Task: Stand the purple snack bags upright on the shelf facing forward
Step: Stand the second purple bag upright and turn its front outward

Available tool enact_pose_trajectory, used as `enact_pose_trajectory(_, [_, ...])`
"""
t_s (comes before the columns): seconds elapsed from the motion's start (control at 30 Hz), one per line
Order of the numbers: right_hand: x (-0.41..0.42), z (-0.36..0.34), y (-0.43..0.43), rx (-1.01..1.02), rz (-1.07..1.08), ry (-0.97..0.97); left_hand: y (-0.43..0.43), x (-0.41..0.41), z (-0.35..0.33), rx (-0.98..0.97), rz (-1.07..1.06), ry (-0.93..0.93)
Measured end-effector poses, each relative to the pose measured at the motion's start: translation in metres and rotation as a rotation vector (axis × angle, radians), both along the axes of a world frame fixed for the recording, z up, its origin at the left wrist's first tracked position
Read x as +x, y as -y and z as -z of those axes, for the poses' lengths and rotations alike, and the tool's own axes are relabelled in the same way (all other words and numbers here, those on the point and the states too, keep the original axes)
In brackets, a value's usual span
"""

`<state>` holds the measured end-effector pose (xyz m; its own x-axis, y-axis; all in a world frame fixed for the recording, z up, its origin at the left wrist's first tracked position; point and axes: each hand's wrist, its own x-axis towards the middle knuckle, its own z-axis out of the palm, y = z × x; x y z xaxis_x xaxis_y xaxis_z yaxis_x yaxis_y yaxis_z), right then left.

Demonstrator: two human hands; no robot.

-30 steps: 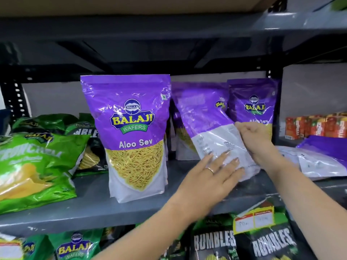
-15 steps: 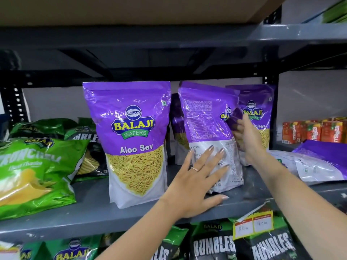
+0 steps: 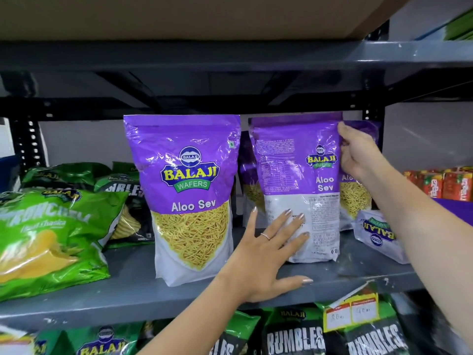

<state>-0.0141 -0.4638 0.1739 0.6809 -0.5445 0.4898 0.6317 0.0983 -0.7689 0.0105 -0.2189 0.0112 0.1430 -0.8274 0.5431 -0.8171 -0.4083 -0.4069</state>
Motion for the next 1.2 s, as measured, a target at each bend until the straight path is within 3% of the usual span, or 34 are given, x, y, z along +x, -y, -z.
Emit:
enact_pose_trajectory(0.1, [-0.001,0.020,0.008,0.087,-0.100,-0.107,0.008,-0.010,0.003,-0.118,0.057,-0.105])
enact_pose_trajectory(0.23, [0.003,0.064,-0.001,0.113,-0.195,-0.320,0.028,-0.042,0.007,-0.545,0.201,-0.671])
enact_pose_trajectory(0.33, [-0.007,0.078,-0.019,0.096,-0.245,-0.333,0.044,-0.058,0.004,-0.649,0.225,-0.946])
enact_pose_trajectory(0.53, [-0.045,0.090,-0.040,0.016,-0.347,-0.190,0.053,-0.056,-0.009,-0.694,0.170,-1.087])
enact_pose_trajectory(0.67, [-0.056,0.099,-0.057,-0.086,-0.187,-0.143,0.054,-0.040,-0.019,-0.874,0.269,-1.266])
enact_pose_trajectory(0.83, [-0.070,0.103,-0.057,-0.282,0.120,-0.188,0.044,-0.003,-0.019,-0.961,0.186,-1.170])
enact_pose_trajectory(0.9, [-0.070,0.106,-0.051,-0.336,0.189,-0.233,0.035,0.000,-0.018,-1.022,0.211,-1.228])
enact_pose_trajectory(1.03, [-0.062,0.117,-0.049,-0.399,-0.039,-0.456,0.028,0.002,-0.018,-1.160,0.218,-1.243])
enact_pose_trajectory(1.2, [-0.053,0.131,-0.071,-0.352,-0.070,-0.406,0.025,0.002,-0.018,-1.293,0.165,-1.260])
